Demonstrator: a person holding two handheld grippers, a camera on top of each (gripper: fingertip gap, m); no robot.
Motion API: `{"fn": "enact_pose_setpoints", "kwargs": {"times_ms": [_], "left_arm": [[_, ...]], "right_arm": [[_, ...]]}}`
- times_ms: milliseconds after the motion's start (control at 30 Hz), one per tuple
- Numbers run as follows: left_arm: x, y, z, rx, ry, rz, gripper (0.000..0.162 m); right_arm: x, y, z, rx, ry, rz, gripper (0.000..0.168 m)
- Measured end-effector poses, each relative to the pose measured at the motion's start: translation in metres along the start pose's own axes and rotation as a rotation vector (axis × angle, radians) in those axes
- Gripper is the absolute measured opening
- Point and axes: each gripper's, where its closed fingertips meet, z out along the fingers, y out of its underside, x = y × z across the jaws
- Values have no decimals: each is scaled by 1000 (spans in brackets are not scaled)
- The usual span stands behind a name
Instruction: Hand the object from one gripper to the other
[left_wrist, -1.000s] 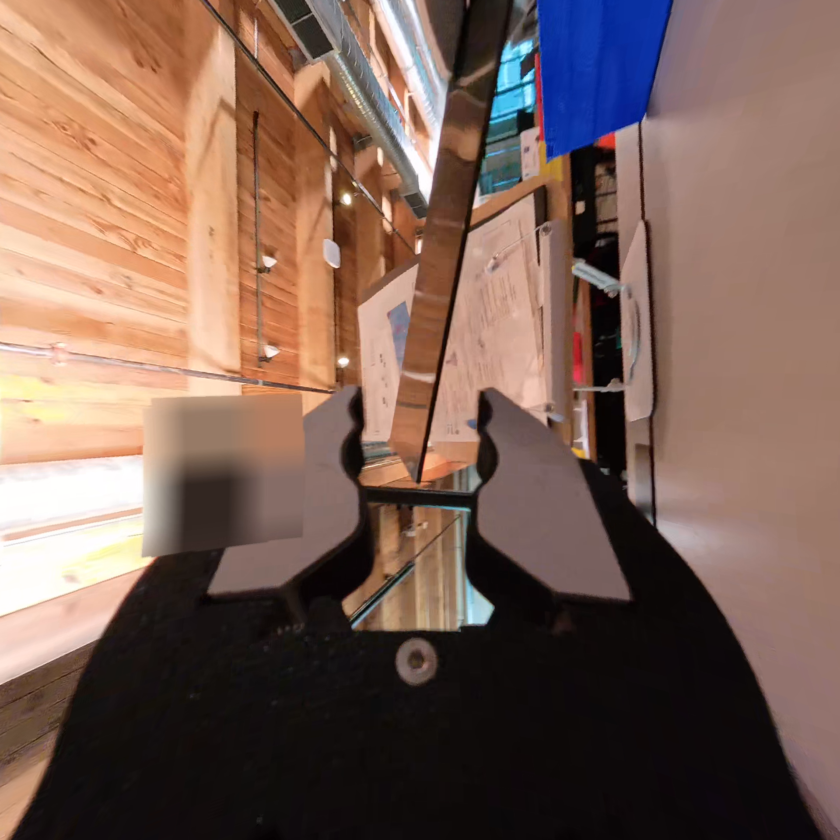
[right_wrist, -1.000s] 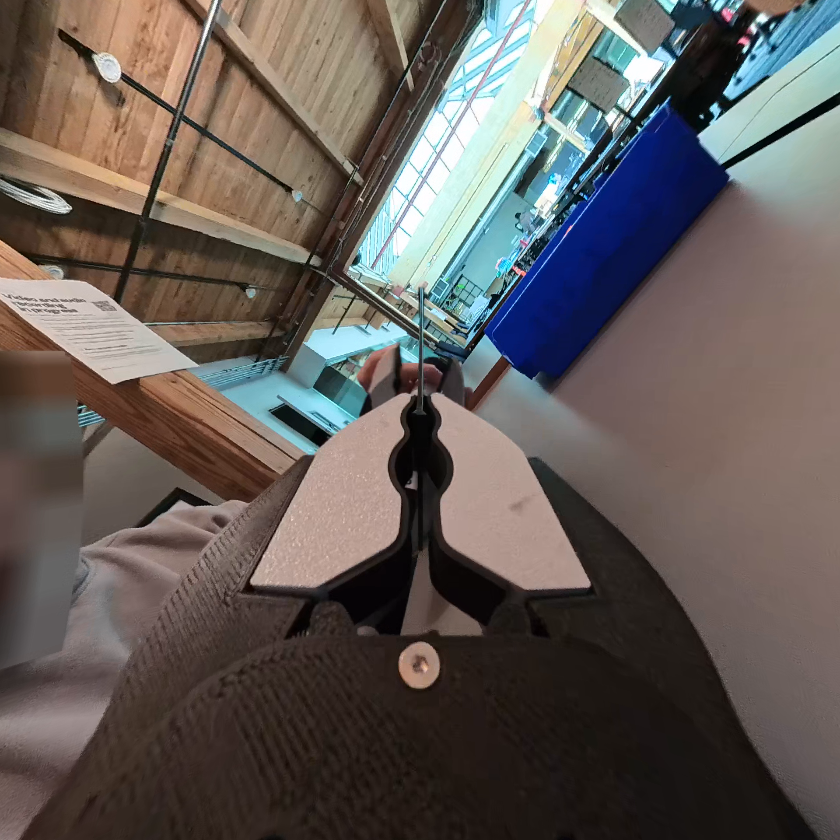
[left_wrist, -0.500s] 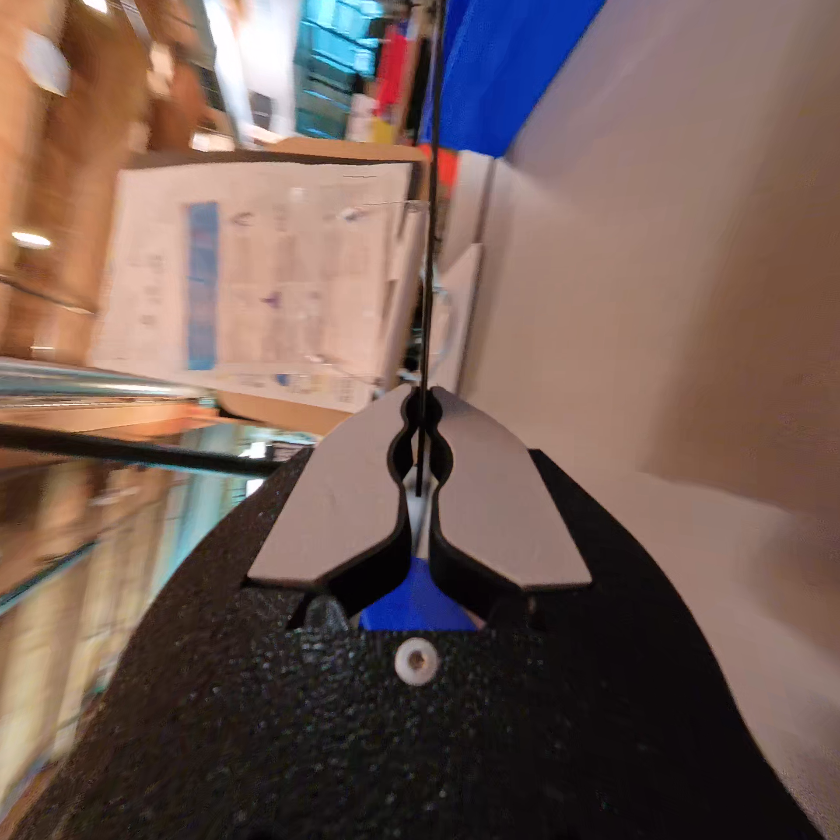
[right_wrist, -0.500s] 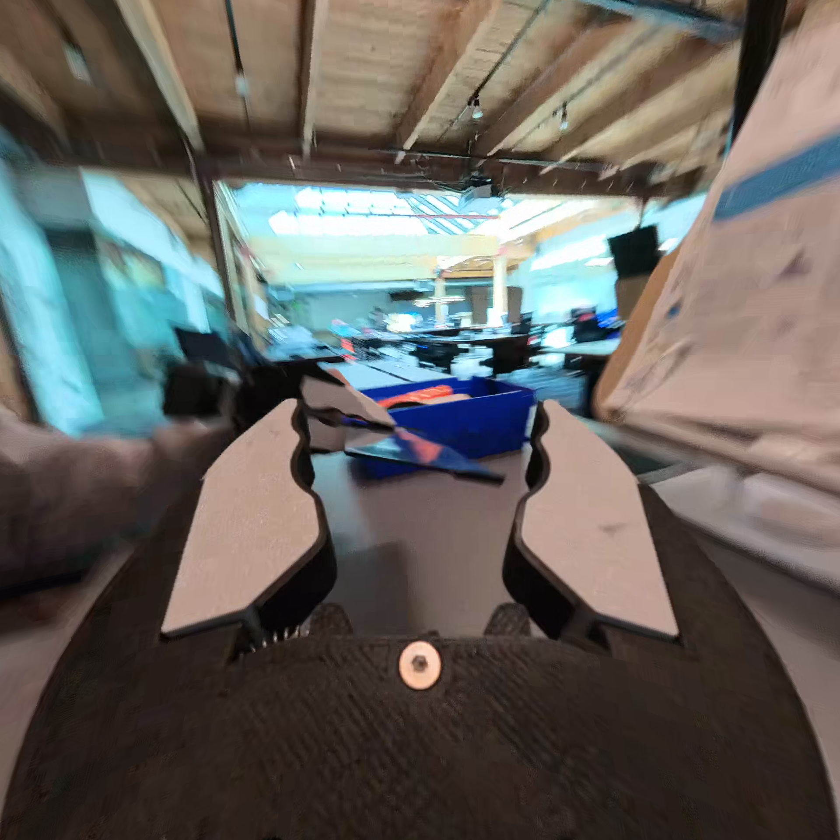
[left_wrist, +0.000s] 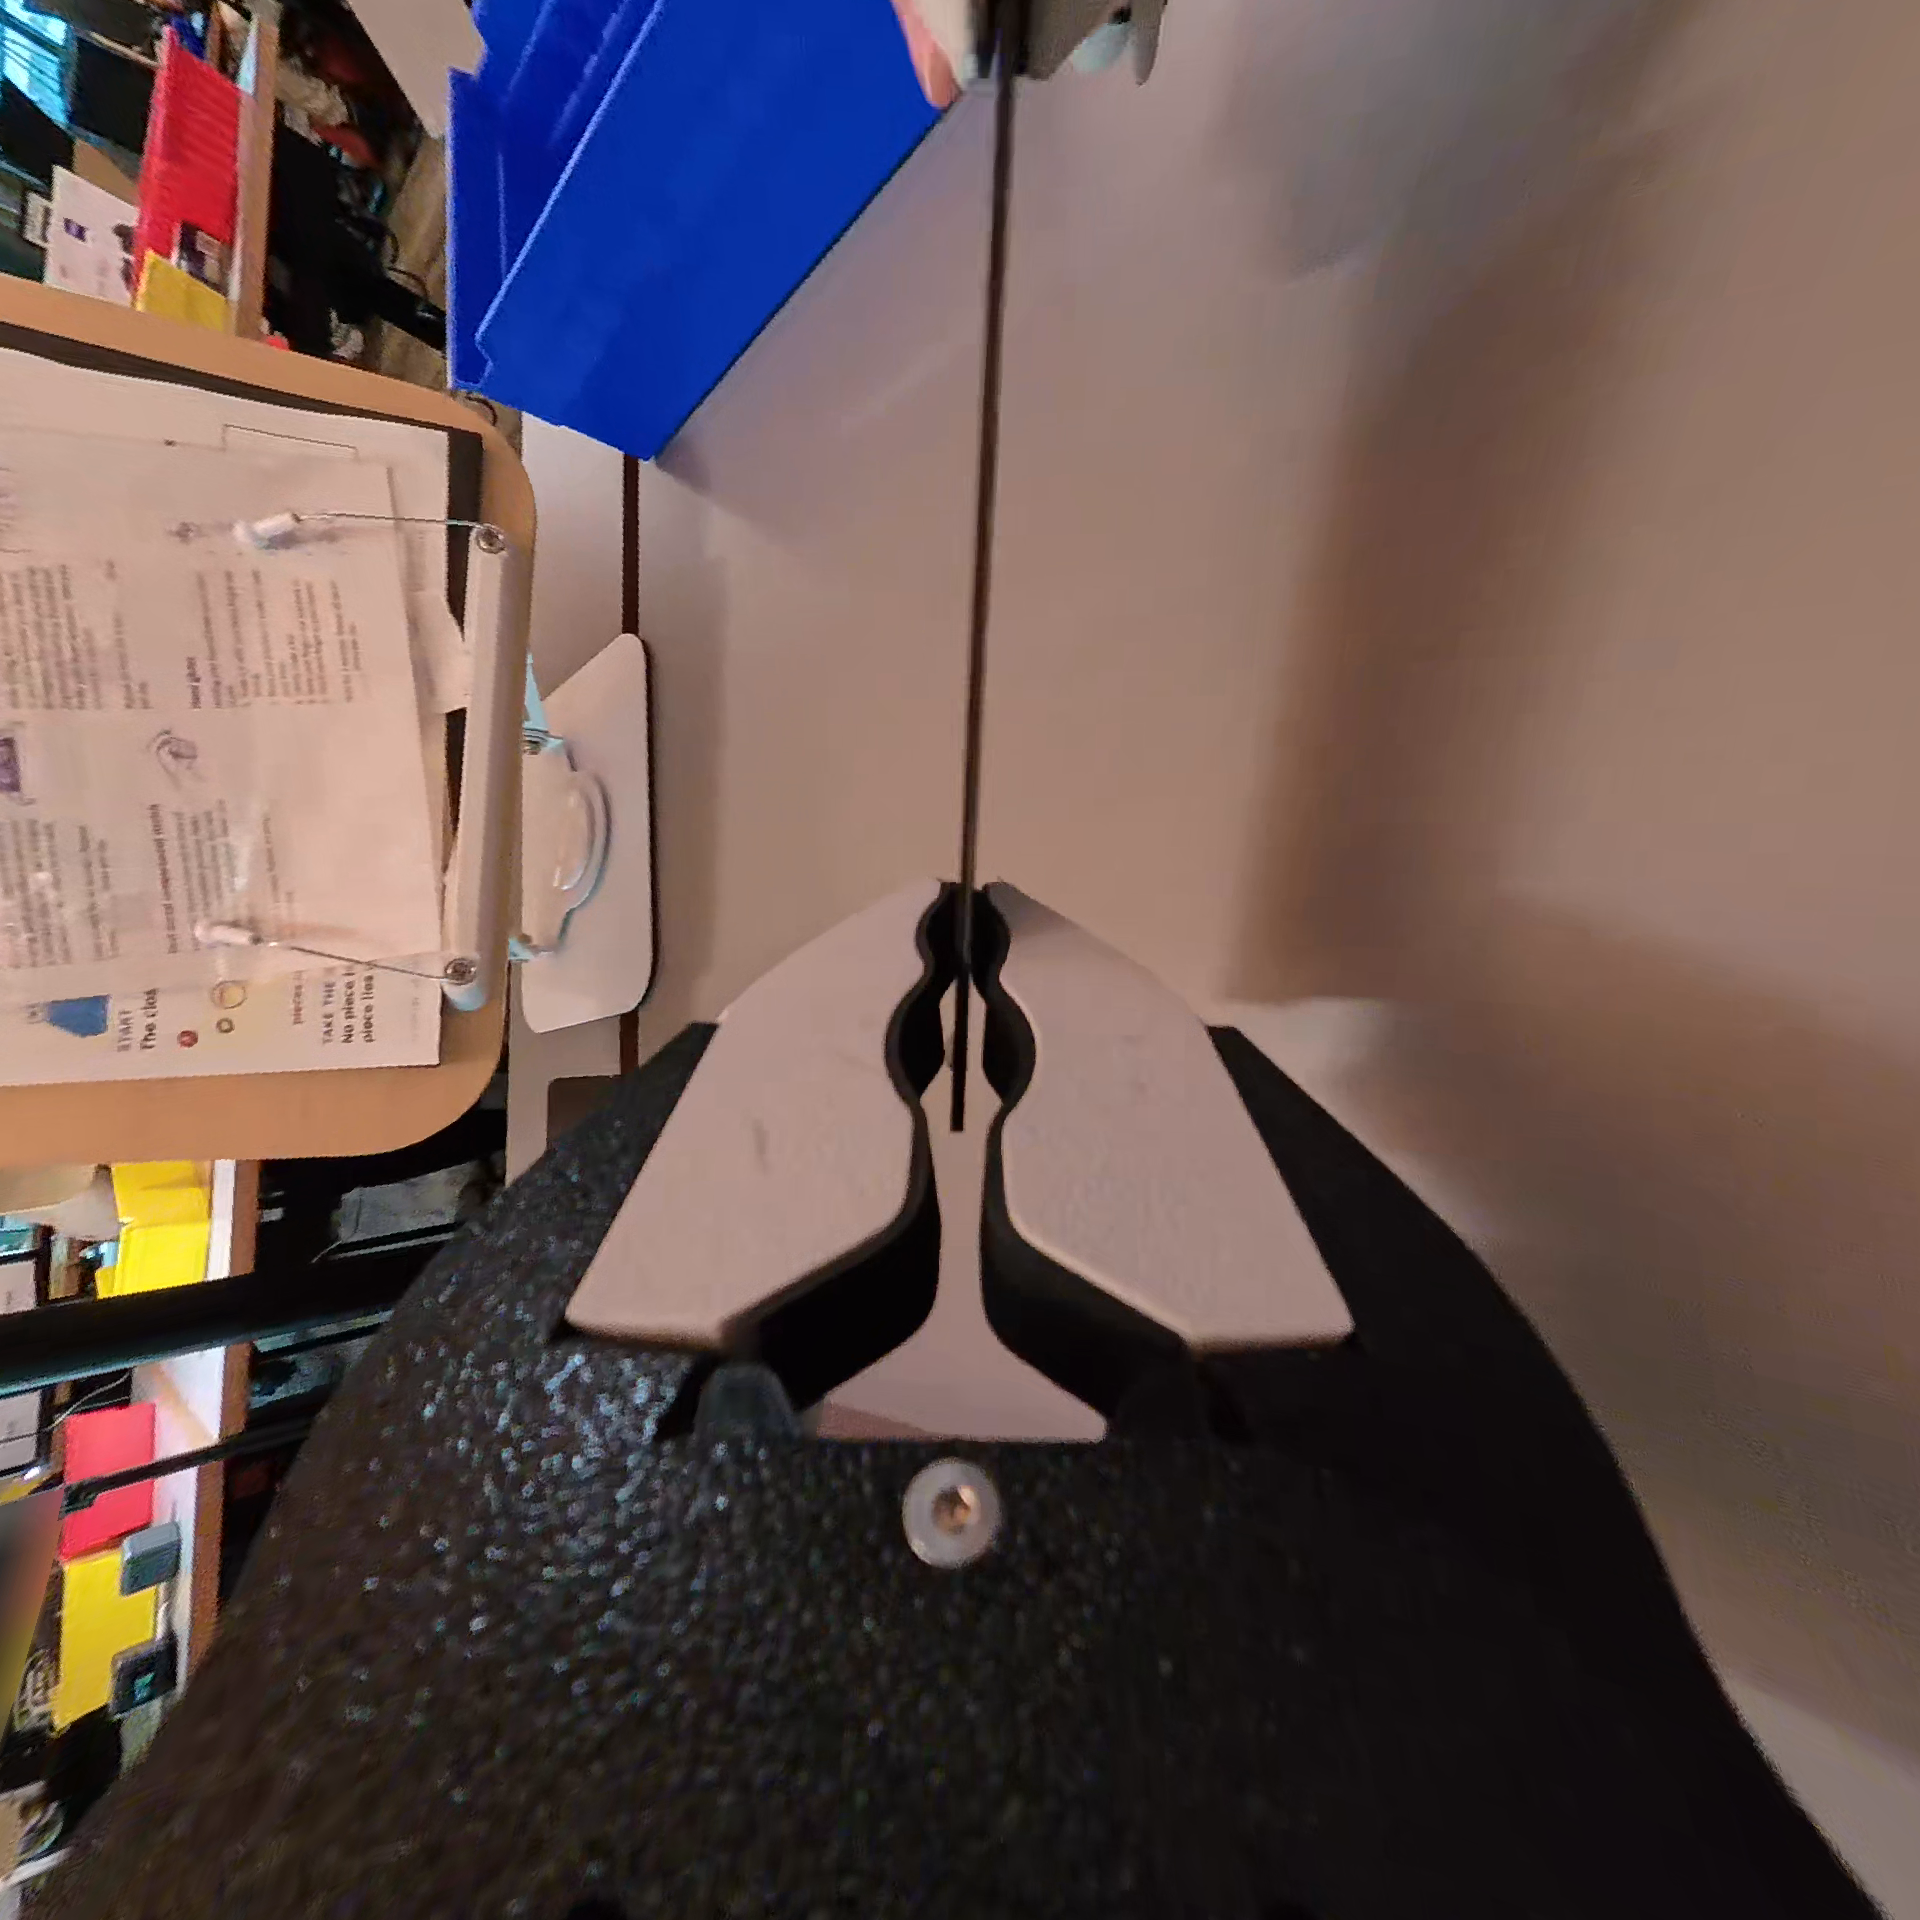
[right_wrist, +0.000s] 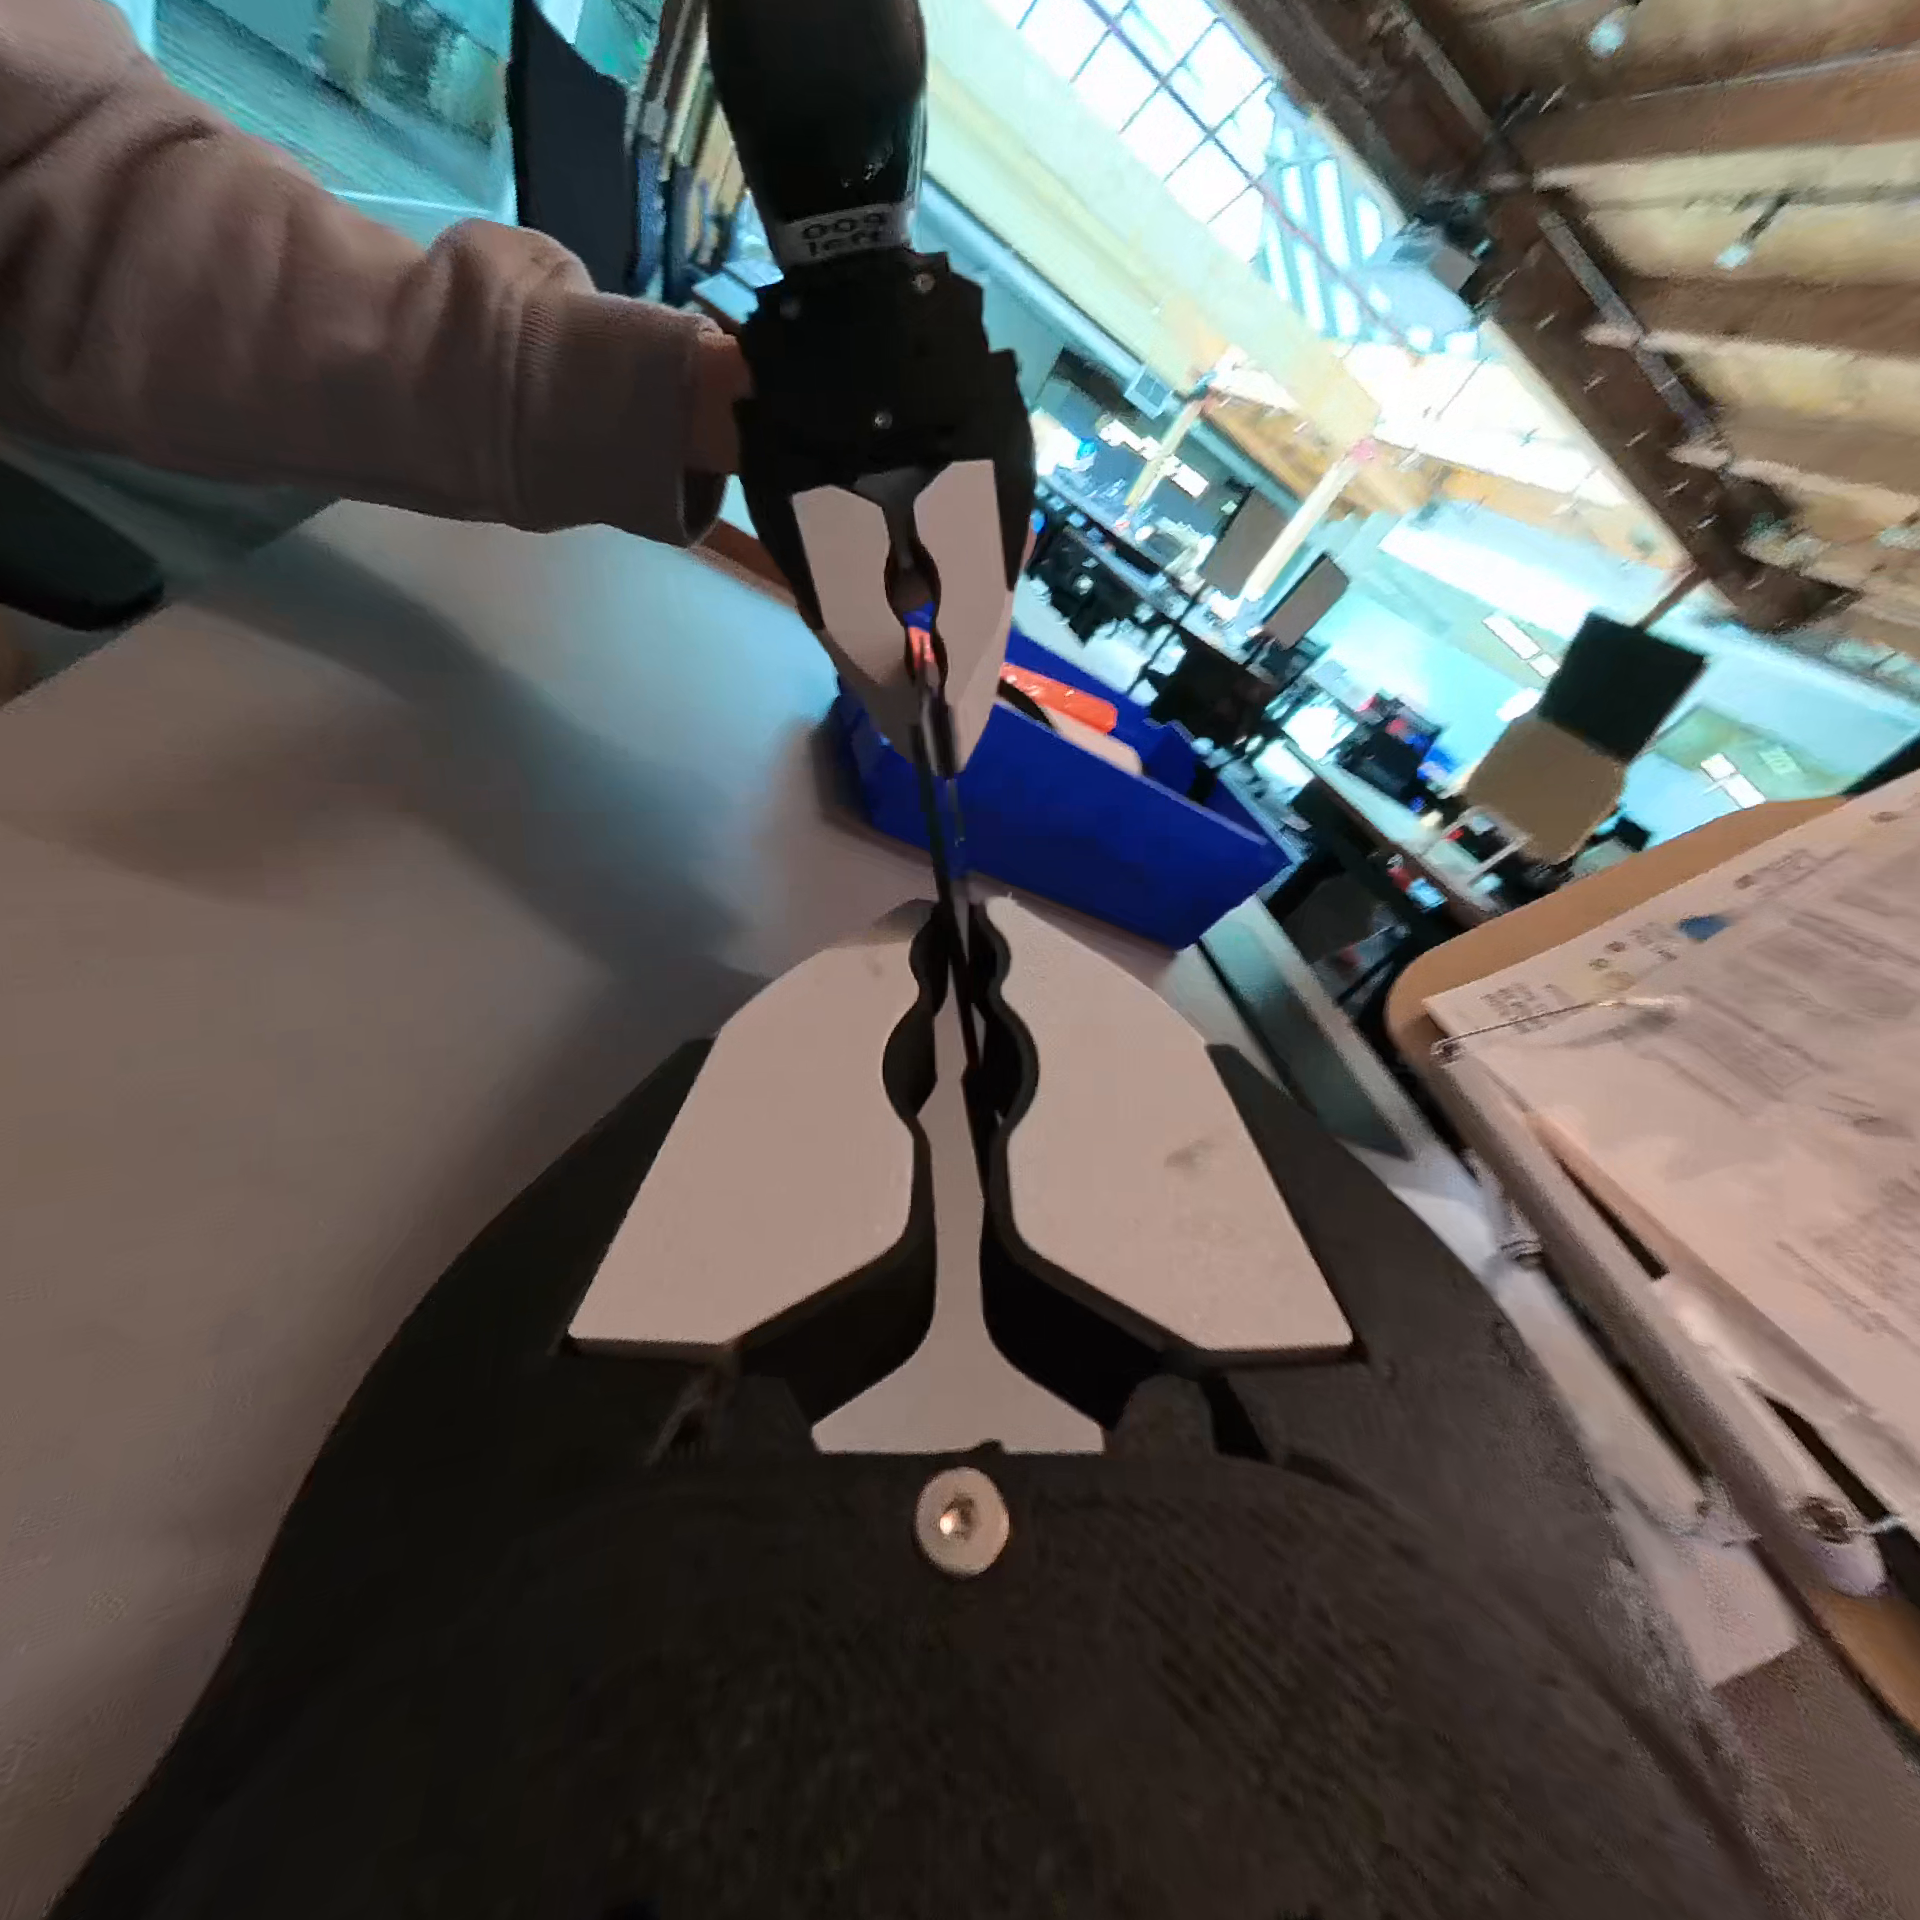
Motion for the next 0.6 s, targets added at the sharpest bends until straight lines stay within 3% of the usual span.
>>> {"fn": "enact_pose_setpoints", "kwargs": {"times_ms": [167,367,600], "left_arm": [[-9,-1,-1,76,-89,-60,13],[-31,-19,-19,201,-259,-140,47],[-44,-16,3,-94,-554,142,92]], "right_arm": [[5,-7,1,23,-24,162,2],[26,-2,-1,35,69,350,2],[39,2,3,128,79,694,1]]}}
